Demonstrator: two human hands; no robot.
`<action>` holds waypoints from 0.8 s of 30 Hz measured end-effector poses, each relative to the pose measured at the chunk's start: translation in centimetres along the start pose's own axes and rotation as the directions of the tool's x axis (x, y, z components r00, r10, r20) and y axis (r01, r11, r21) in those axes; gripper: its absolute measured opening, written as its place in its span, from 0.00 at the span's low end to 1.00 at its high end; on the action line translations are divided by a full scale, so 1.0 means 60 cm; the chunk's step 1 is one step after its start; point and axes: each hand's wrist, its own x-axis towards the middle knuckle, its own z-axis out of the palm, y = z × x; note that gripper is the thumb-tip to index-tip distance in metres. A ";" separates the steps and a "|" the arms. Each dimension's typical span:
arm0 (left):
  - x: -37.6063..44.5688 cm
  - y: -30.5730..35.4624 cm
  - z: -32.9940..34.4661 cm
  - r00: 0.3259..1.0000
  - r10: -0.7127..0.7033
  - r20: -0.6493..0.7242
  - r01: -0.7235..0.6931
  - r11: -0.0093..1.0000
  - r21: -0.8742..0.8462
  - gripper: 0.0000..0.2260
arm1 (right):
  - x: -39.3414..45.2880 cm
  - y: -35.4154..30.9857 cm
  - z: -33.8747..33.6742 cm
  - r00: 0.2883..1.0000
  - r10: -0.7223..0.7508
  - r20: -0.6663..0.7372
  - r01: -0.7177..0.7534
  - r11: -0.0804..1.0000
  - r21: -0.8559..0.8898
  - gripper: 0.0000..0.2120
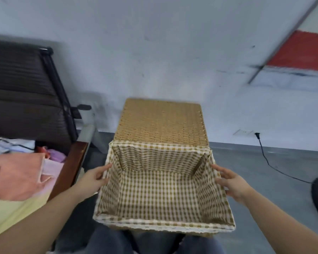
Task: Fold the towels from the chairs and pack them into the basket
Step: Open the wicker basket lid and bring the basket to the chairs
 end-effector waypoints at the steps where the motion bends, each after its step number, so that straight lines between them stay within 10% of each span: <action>1: -0.035 0.023 -0.016 0.999 0.017 -0.027 -0.017 1.000 0.001 0.25 | -0.041 -0.019 -0.007 1.000 -0.008 -0.014 0.008 1.000 0.002 0.21; 9: -0.194 0.167 -0.160 0.983 0.185 -0.007 -0.183 0.977 0.110 0.26 | -0.296 -0.124 -0.003 0.985 -0.099 -0.144 0.111 0.990 0.081 0.21; 24: -0.351 0.176 -0.249 0.902 0.391 0.184 -0.430 0.856 0.286 0.25 | -0.588 0.035 0.129 0.907 -0.102 -0.408 0.230 0.933 0.278 0.21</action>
